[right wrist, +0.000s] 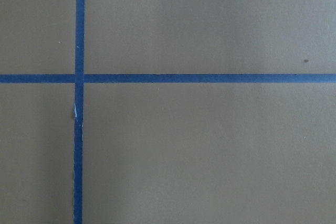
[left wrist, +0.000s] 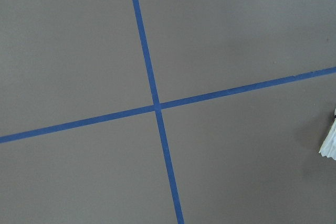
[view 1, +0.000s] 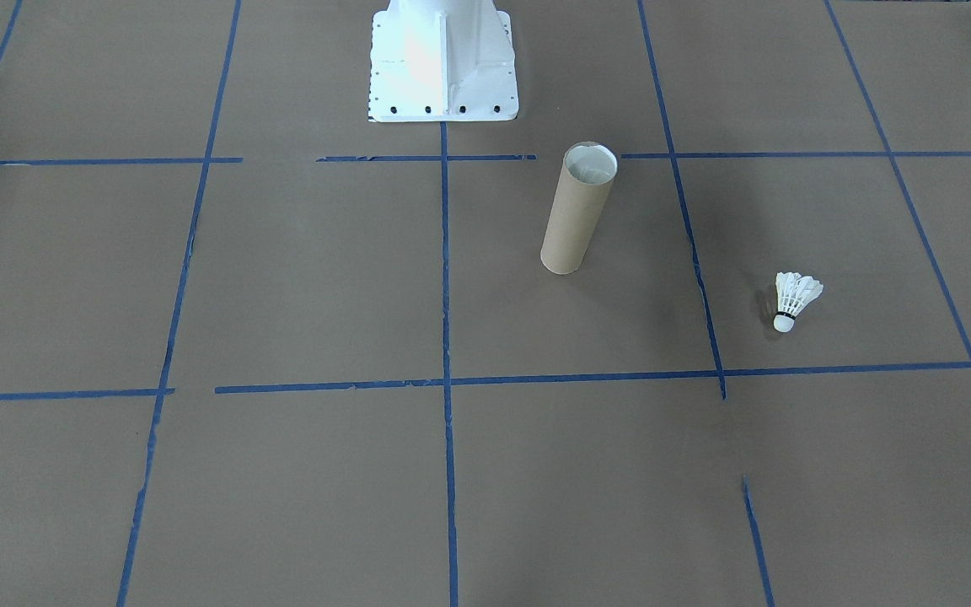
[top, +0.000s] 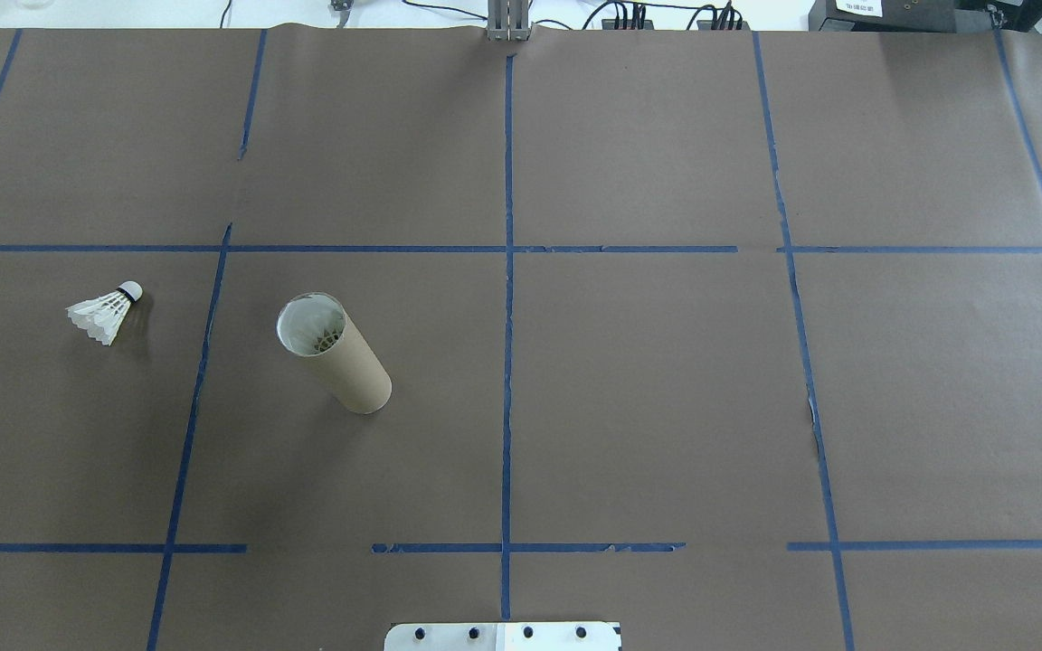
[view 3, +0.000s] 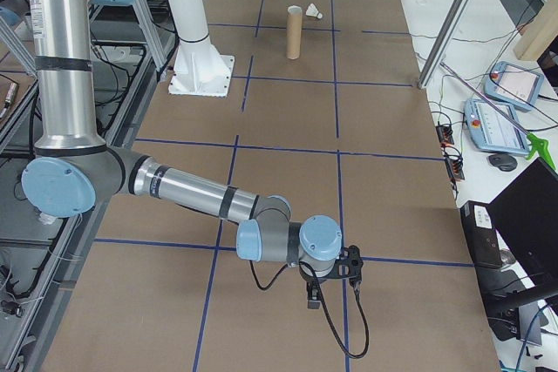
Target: Collect badminton balls into bucket
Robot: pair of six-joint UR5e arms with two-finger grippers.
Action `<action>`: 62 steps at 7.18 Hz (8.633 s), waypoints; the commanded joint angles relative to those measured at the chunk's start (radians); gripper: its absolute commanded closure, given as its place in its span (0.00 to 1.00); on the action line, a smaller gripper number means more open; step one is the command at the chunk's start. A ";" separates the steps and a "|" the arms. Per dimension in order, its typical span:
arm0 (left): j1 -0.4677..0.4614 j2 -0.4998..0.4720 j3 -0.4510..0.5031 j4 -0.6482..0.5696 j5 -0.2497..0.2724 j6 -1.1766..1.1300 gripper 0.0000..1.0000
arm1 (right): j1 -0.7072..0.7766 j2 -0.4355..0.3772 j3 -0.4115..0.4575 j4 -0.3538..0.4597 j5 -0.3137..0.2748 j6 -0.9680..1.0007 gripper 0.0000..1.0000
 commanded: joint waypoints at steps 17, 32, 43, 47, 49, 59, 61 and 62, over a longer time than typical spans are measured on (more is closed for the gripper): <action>0.755 0.220 0.069 -1.109 0.467 -1.916 0.96 | 0.000 0.000 0.002 0.000 0.000 -0.002 0.00; 0.614 -0.442 -0.528 0.735 0.165 -1.252 1.00 | 0.000 0.000 0.002 0.000 0.000 0.000 0.00; 0.848 -0.734 -0.463 1.159 0.281 -1.252 0.45 | 0.000 0.000 0.002 0.000 0.000 0.000 0.00; 0.774 -0.702 -0.469 1.107 0.306 -0.954 0.00 | 0.000 0.000 0.002 0.000 0.000 0.000 0.00; 0.590 -0.495 -0.466 0.833 0.263 -0.663 0.00 | 0.000 0.000 0.000 0.000 0.000 0.000 0.00; 0.002 0.142 -0.008 0.392 -0.016 0.331 0.00 | 0.000 0.000 0.002 0.000 0.000 -0.002 0.00; 0.002 0.142 -0.020 0.370 0.001 0.328 0.00 | 0.000 0.000 0.002 0.000 0.000 0.000 0.00; 0.002 0.128 -0.020 0.372 -0.001 0.322 0.00 | 0.000 0.000 0.000 0.000 0.000 -0.002 0.00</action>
